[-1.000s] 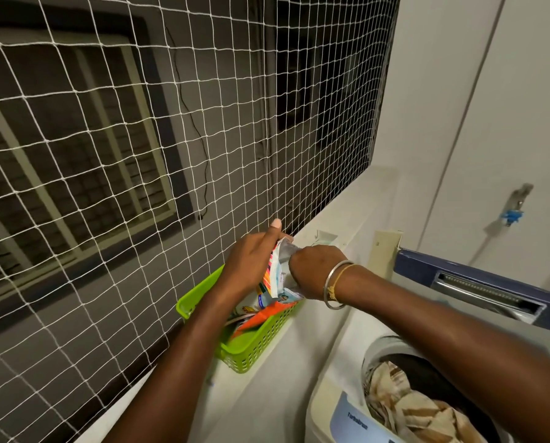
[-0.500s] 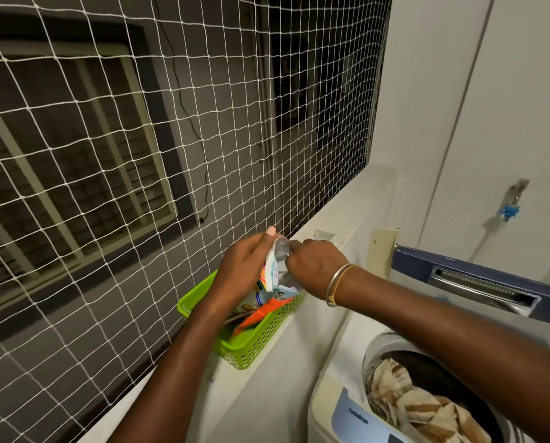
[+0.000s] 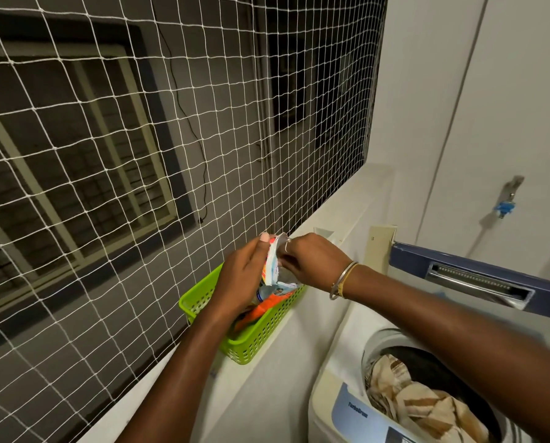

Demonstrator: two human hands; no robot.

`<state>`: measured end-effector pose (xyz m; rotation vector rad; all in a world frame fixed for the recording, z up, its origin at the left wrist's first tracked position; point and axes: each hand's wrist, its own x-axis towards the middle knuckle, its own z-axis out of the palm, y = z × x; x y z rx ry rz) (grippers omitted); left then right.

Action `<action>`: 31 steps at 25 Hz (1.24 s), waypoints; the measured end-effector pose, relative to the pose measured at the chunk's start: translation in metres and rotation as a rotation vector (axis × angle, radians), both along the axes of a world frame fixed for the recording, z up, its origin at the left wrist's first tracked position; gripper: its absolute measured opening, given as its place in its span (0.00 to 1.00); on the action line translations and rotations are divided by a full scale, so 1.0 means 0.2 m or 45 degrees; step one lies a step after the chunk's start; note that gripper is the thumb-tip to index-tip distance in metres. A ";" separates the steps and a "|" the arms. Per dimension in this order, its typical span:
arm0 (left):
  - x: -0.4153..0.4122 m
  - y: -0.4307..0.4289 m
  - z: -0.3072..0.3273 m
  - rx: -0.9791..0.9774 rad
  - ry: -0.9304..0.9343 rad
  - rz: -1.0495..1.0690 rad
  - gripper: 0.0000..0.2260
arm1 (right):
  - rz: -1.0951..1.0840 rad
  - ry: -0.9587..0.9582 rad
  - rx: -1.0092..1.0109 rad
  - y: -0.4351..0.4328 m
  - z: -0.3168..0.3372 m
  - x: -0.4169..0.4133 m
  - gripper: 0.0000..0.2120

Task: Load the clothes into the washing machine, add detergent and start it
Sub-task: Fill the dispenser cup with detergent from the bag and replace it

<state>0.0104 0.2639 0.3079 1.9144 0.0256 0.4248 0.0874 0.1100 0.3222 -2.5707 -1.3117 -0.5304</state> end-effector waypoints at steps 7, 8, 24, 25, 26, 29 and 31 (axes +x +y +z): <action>0.01 0.00 -0.03 0.032 -0.003 0.003 0.16 | 0.007 -0.112 0.194 0.03 -0.09 -0.01 0.08; 0.01 0.01 -0.04 0.048 -0.006 -0.001 0.16 | 0.036 -0.061 0.221 0.04 -0.09 -0.03 0.06; 0.01 -0.02 0.01 -0.004 -0.006 0.056 0.13 | -0.303 1.079 1.104 -0.08 0.05 0.00 0.05; 0.02 -0.02 0.02 0.004 -0.013 0.061 0.14 | -0.301 1.108 1.146 -0.10 0.07 0.01 0.05; 0.02 -0.02 0.04 0.014 -0.012 0.073 0.16 | -0.305 1.124 1.174 -0.11 0.09 0.01 0.05; 0.05 -0.02 0.09 0.023 0.040 0.098 0.20 | -0.324 1.123 1.202 -0.17 0.14 0.03 0.04; 0.08 -0.01 0.11 0.021 0.072 0.094 0.21 | -0.329 1.111 1.211 -0.21 0.17 0.04 0.04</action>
